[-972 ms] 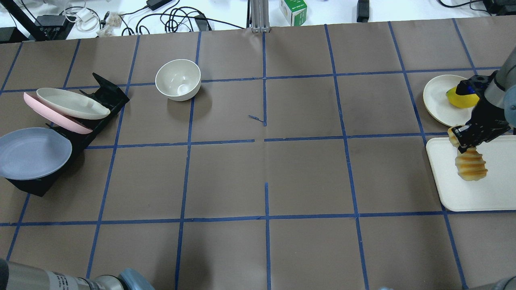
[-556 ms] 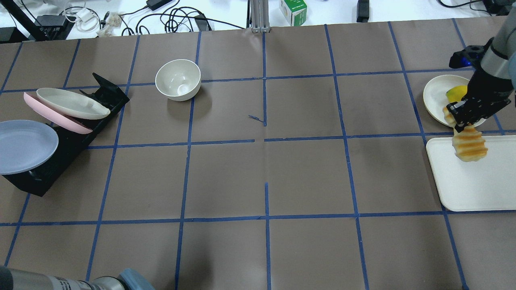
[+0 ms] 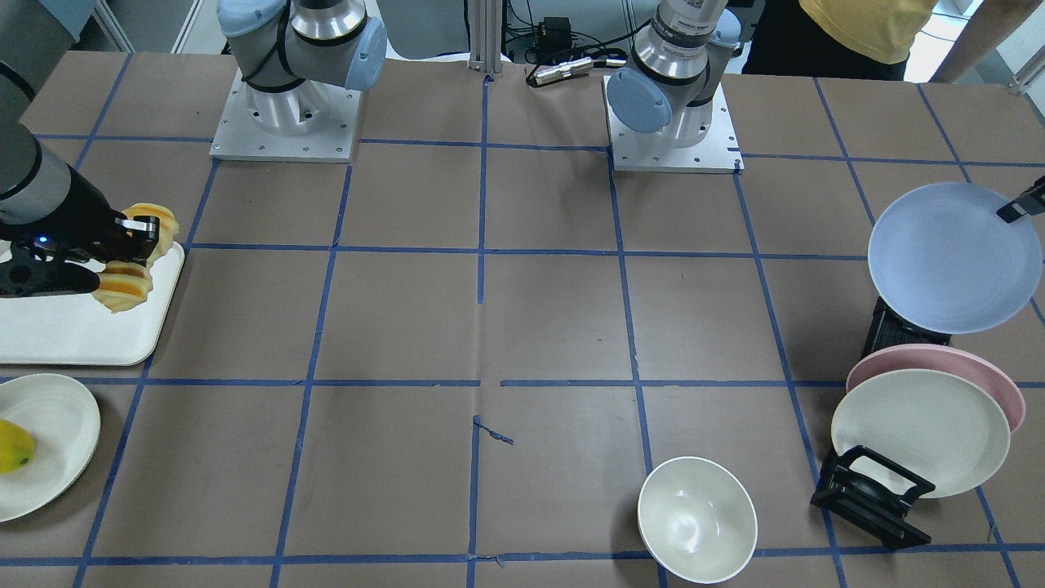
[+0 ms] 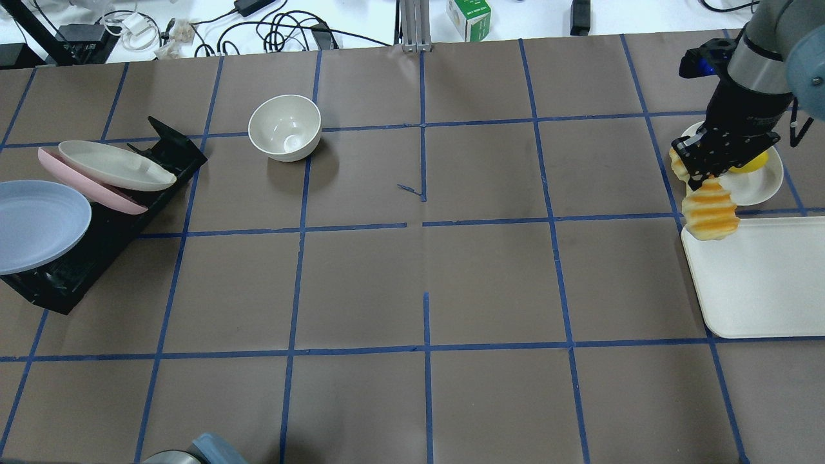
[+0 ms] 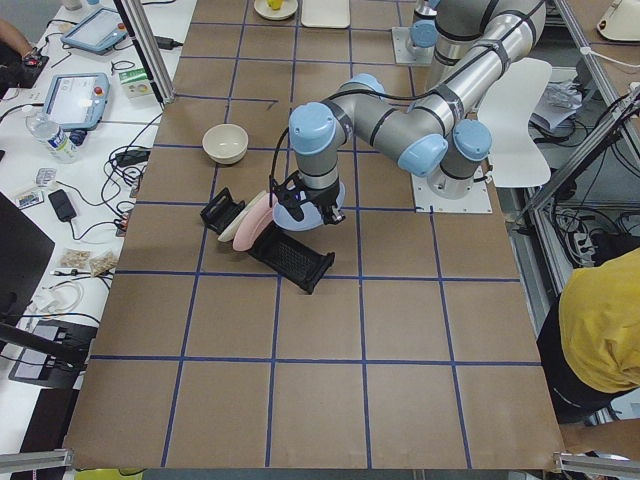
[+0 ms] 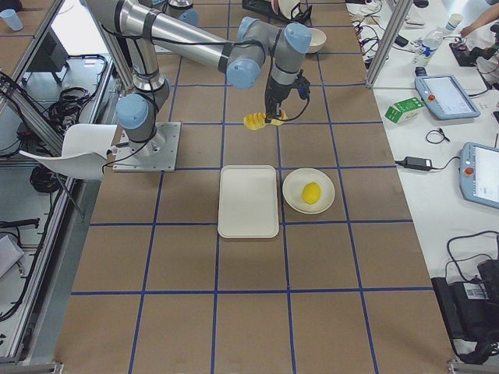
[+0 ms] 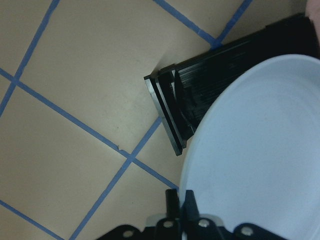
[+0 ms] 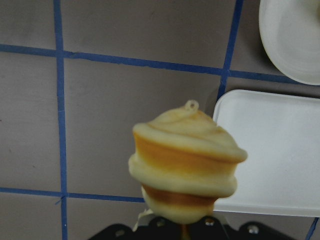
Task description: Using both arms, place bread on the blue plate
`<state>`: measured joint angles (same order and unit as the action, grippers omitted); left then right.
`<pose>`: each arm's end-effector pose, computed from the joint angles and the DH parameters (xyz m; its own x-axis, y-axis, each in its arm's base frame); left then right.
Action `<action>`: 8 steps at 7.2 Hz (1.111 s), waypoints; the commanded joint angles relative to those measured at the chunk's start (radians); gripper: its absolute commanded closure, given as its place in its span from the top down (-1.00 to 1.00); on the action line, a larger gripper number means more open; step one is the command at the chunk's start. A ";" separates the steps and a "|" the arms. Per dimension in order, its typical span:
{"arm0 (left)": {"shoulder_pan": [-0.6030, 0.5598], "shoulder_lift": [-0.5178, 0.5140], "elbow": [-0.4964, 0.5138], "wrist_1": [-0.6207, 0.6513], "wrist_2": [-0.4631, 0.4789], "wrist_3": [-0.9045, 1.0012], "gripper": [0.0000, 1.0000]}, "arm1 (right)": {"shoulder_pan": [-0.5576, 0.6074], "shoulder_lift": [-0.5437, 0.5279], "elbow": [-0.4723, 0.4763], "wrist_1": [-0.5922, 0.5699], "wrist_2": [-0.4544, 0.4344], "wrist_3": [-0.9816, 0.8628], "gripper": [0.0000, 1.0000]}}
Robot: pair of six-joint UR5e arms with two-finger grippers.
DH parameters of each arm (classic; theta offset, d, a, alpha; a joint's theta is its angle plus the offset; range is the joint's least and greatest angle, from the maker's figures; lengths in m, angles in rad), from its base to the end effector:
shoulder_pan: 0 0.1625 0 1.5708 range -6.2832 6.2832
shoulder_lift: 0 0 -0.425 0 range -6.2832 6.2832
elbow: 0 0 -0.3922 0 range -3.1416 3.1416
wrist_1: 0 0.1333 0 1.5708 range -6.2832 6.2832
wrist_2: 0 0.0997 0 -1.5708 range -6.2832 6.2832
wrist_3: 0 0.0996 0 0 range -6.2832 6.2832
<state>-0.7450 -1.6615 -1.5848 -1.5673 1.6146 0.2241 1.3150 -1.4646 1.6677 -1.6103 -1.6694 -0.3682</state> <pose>0.2931 -0.4458 0.4357 -0.8261 -0.5632 -0.0200 -0.5618 0.8202 0.1082 -0.0099 -0.5260 0.3920 -0.9919 -0.1231 0.0320 -0.1151 0.9756 0.1869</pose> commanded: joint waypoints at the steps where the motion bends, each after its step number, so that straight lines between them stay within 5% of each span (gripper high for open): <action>1: -0.095 0.048 -0.017 -0.071 -0.080 -0.005 -1.00 | 0.035 -0.008 -0.005 0.001 0.045 0.031 -0.92; 5: -0.533 0.022 -0.081 0.082 -0.209 -0.388 -1.00 | 0.073 -0.008 -0.017 0.001 0.063 0.083 -0.92; 8: -0.654 -0.011 -0.321 0.484 -0.249 -0.423 -1.00 | 0.162 -0.002 -0.048 -0.010 0.129 0.129 -0.93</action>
<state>-1.3512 -1.6625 -1.7878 -1.2706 1.3940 -0.1818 1.4309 -1.4710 1.6406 -1.6155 -1.5574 -0.2680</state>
